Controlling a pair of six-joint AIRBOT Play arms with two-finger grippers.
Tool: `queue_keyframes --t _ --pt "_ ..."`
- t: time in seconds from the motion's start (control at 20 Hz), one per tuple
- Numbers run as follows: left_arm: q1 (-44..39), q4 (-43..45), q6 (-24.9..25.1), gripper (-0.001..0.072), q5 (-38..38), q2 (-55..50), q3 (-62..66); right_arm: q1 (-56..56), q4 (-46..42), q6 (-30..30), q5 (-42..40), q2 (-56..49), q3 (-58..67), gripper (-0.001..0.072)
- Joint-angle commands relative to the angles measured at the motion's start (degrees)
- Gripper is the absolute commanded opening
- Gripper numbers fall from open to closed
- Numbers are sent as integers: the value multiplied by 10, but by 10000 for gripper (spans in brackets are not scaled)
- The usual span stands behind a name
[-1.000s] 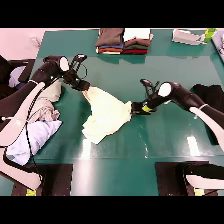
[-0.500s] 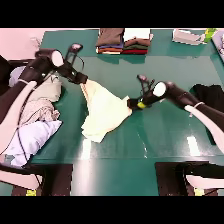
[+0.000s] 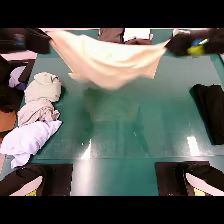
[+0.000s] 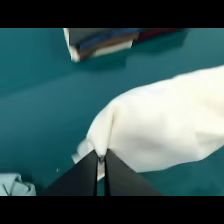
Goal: Fold the shirts.
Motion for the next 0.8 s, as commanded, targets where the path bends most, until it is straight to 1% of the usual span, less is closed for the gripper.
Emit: queue_keyframes --t 0.0,0.1,0.25,0.35,0.55,0.75 --pt "0 -60 38 27 8 69 12 -9 -14 -1 37 34 98 14" --pt "0 -88 69 27 1 66 11 -9 -18 -1 63 27 128 14" --pt "0 -90 84 27 -48 34 -6 -10 -65 0 129 4 128 14" --pt "-1 -90 84 27 -89 6 -50 -9 -94 0 156 -3 83 15" --pt "-1 -101 88 27 -94 -31 -193 -9 -118 0 145 -2 -65 14" --pt "-1 -173 137 28 -90 -56 -301 -10 -117 1 100 -3 -180 15"
